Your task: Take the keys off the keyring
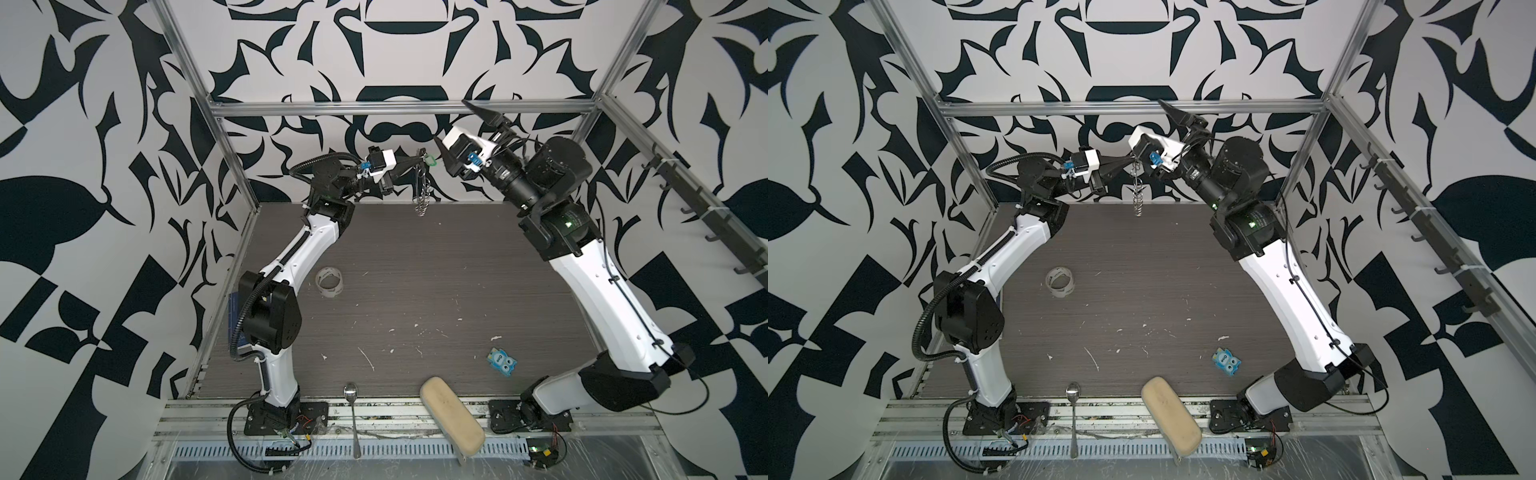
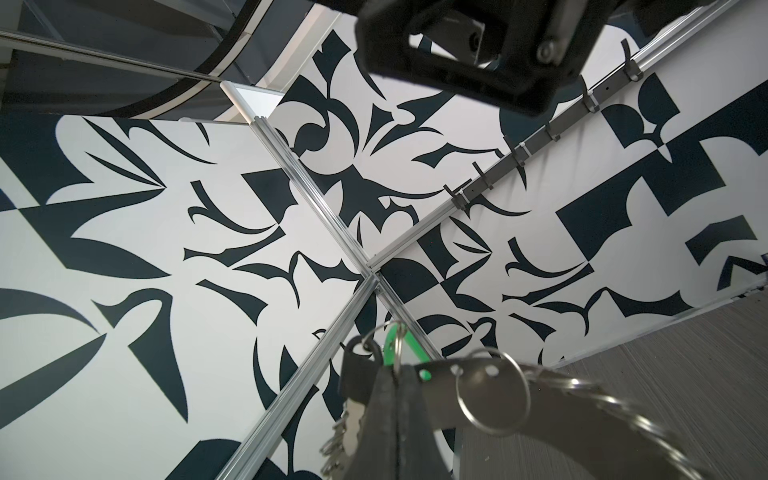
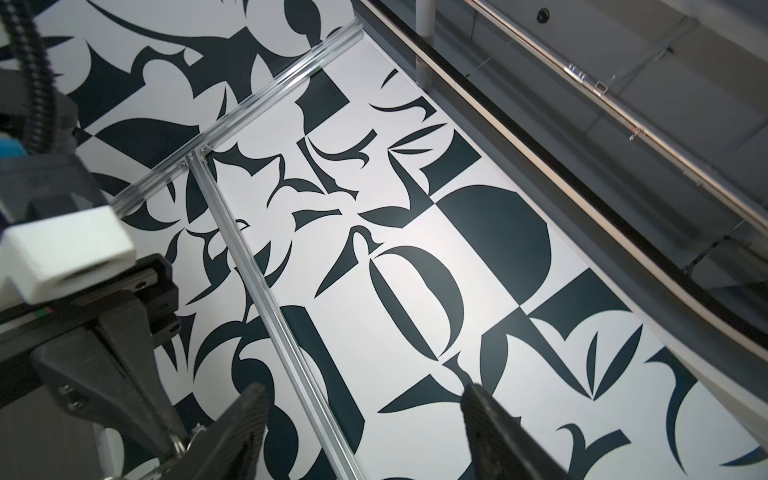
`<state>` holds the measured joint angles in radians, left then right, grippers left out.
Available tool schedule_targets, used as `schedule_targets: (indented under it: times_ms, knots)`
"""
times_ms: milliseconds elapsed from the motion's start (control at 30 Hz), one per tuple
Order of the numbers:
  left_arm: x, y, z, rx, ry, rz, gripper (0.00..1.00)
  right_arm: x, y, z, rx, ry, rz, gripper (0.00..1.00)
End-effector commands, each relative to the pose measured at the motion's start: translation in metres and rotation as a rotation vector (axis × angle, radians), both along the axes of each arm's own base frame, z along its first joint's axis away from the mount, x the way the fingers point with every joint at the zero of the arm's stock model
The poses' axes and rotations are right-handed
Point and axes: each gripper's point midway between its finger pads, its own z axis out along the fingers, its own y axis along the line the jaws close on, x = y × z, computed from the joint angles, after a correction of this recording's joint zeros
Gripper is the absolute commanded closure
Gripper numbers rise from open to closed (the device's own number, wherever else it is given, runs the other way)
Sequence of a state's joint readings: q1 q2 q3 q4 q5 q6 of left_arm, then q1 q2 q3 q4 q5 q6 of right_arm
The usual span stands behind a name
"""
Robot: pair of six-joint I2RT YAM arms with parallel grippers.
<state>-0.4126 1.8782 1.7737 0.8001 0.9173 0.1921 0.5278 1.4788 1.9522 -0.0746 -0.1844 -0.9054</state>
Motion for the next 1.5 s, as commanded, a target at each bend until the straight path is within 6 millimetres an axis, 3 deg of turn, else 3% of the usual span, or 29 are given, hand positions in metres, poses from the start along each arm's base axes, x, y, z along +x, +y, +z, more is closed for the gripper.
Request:
schedule_targets:
  times_ms: [0,100,333,533,767,1133,1467]
  knots:
    - [-0.021,0.011,0.027,-0.041,-0.065,-0.003,1.00,0.010,-0.013,-0.008,0.085,0.153,-0.025,0.22]
    - [-0.022,0.012,0.028,-0.039,-0.063,-0.003,1.00,0.023,-0.021,-0.028,0.114,0.255,-0.032,0.21]
    - [-0.022,0.011,0.029,-0.038,-0.061,-0.006,1.00,0.034,-0.024,-0.087,0.137,0.413,0.009,0.18]
    - [-0.024,0.012,0.031,-0.036,-0.064,-0.008,1.00,0.053,-0.024,-0.120,0.182,0.457,-0.028,0.04]
    - [-0.025,0.013,0.031,-0.038,-0.063,-0.003,1.00,0.069,-0.029,-0.109,0.296,0.376,-0.063,0.01]
    - [-0.024,0.013,0.032,-0.041,-0.065,-0.003,1.00,0.061,-0.005,-0.097,0.318,0.403,0.066,0.01]
    - [-0.033,0.015,0.027,-0.006,-0.059,-0.026,1.00,0.021,0.016,-0.106,0.144,0.445,0.269,0.07]
